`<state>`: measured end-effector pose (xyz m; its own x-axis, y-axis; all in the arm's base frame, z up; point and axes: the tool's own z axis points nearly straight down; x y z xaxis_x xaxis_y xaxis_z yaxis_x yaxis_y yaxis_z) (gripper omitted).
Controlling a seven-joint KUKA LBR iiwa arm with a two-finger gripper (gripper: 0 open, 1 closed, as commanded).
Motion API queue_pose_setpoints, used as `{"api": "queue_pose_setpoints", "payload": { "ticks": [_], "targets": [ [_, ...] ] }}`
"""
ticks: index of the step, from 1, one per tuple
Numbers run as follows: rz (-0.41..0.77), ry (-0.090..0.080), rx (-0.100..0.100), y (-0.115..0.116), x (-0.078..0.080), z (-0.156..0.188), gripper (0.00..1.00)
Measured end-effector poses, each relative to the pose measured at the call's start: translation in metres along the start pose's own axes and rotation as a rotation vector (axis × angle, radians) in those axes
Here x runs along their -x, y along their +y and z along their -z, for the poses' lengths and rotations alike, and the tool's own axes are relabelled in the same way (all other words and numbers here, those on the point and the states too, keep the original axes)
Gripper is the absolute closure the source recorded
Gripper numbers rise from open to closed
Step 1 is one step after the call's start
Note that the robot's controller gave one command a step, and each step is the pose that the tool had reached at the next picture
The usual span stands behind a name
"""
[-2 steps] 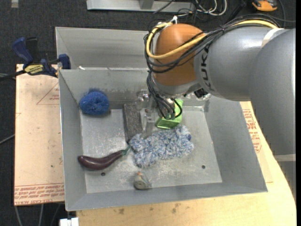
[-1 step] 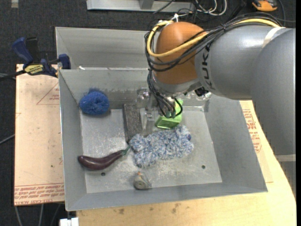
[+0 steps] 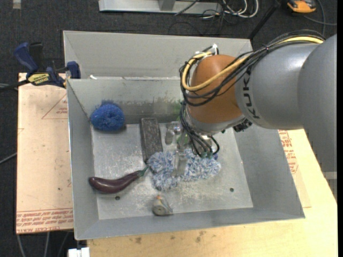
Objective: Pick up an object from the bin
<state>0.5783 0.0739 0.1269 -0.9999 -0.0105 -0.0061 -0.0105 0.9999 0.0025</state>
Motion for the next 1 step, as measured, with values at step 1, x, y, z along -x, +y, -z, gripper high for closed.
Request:
{"api": "queue_pose_setpoints", "payload": {
  "ticks": [1],
  "targets": [
    [0.157, 0.006, -0.001, -0.0153, 0.0122, -0.0565, 1.0]
  ]
}}
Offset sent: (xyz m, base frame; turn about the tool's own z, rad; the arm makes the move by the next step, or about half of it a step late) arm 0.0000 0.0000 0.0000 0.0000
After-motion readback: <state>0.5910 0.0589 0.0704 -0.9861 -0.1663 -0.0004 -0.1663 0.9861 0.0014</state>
